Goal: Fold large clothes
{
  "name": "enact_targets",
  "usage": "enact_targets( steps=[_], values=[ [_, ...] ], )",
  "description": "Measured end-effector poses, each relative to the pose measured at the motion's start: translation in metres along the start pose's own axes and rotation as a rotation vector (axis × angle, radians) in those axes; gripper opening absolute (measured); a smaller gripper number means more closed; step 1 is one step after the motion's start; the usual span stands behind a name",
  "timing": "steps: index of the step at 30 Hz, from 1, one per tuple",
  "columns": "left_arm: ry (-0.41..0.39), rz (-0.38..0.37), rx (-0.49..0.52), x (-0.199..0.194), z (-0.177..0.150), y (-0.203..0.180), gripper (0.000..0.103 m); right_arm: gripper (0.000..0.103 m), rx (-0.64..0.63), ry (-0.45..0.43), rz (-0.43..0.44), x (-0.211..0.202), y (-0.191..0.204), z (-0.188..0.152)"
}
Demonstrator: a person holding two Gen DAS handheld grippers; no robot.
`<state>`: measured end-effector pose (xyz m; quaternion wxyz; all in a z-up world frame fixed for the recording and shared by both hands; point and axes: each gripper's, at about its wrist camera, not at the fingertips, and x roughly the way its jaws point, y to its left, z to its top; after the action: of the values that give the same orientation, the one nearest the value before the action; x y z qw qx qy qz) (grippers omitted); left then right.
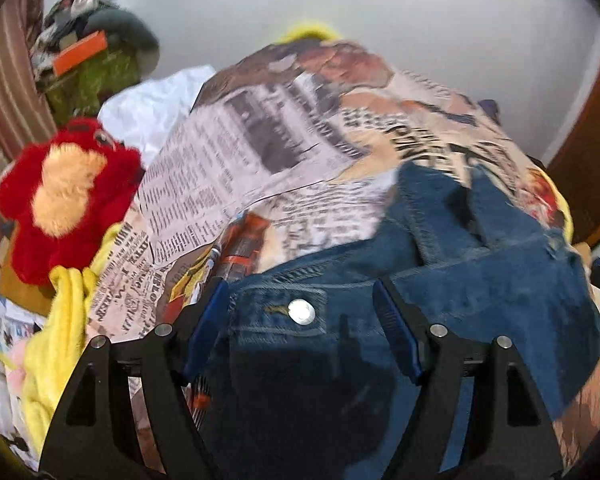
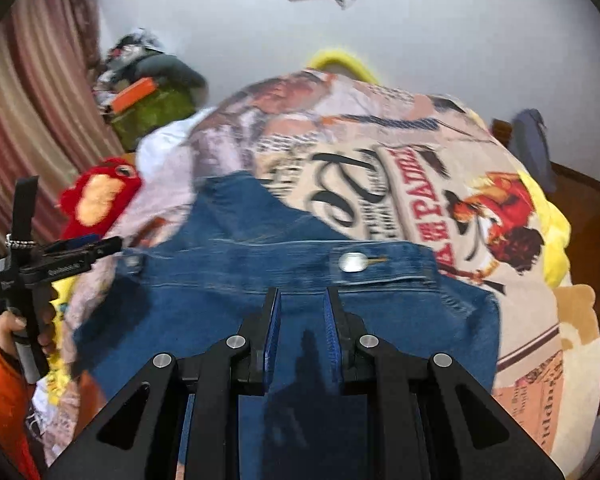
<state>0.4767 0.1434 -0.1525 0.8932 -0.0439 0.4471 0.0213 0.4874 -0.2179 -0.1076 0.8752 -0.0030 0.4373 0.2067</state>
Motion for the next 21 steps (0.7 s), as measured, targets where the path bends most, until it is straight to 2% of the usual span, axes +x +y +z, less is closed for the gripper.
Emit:
enact_targets(
  steps=[5,10,14,19,21],
  values=[
    [-0.026,-0.028,0.093,-0.028,-0.018,-0.029,0.074,0.017,-0.059,-0.008,0.076,-0.014,0.043,-0.009],
    [-0.018,-0.098,0.13,-0.04,-0.045,-0.052,0.074,0.017,-0.114,0.02,0.103,-0.007,0.073,-0.026],
    [0.037,-0.138,0.143,-0.025,-0.067,-0.066,0.074,0.017,-0.162,0.087,0.073,0.015,0.087,-0.046],
    [0.139,-0.095,0.161,0.016,-0.09,-0.073,0.074,0.017,-0.207,0.194,0.003,0.051,0.078,-0.07],
    [0.13,-0.111,0.14,0.021,-0.097,-0.067,0.081,0.017,-0.255,0.21,0.008,0.058,0.072,-0.078]
  ],
)
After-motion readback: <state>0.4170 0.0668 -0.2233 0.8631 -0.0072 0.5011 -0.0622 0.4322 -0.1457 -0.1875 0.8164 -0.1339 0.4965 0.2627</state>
